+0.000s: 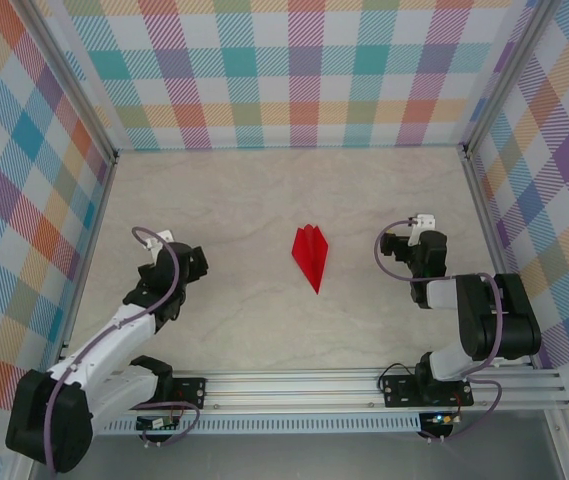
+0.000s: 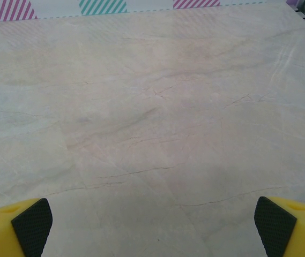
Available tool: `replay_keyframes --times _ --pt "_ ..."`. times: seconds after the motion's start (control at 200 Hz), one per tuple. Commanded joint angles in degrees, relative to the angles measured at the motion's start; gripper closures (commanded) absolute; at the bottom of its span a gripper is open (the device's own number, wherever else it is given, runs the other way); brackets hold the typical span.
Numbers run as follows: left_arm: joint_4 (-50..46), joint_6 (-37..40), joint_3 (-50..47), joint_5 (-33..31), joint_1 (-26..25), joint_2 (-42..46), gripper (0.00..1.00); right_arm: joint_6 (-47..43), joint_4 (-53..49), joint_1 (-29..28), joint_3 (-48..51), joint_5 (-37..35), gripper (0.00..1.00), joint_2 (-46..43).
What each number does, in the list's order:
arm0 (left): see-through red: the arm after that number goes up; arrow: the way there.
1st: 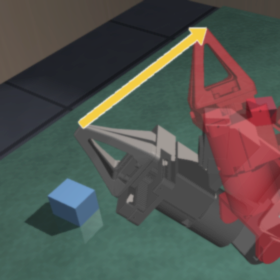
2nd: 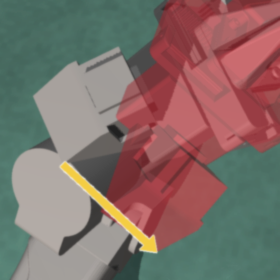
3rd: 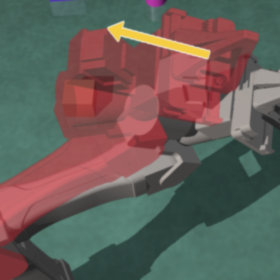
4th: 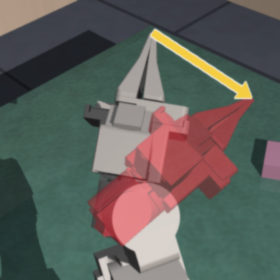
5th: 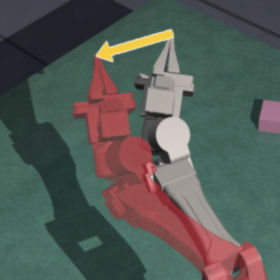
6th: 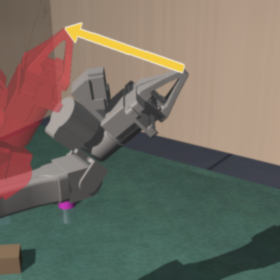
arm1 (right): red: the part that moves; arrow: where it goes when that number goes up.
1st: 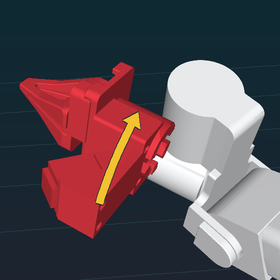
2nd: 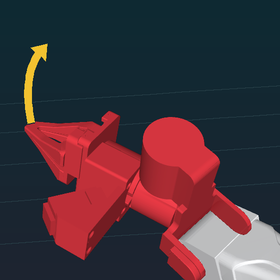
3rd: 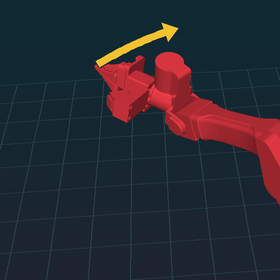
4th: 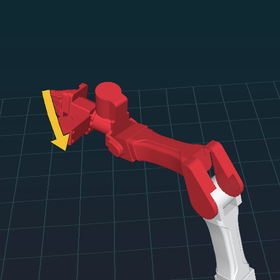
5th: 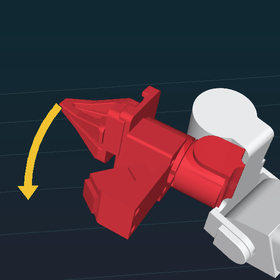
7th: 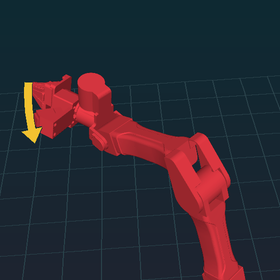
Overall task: Fold a paper plane with a square sheet of paper (pick it up from the middle)
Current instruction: Reset both arms
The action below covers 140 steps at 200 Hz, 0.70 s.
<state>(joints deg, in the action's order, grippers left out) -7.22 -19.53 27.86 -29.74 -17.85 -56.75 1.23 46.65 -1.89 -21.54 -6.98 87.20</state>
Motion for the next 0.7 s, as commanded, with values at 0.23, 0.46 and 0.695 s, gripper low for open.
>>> replay_keyframes --times 0.23,0.46,0.695 --pt "24.5 13.0 0.6 2.7 7.4 -14.2 0.0 1.0 1.1 0.2 -1.3 -0.2 0.0 0.2" --pt "36.3 18.6 1.3 9.3 8.0 -25.6 0.0 0.7 0.8 0.2 -1.5 0.4 0.0 0.2" --pt "44.4 20.8 -3.3 19.9 11.8 -23.9 0.0 0.6 0.6 0.1 -1.6 0.6 0.0 0.2"
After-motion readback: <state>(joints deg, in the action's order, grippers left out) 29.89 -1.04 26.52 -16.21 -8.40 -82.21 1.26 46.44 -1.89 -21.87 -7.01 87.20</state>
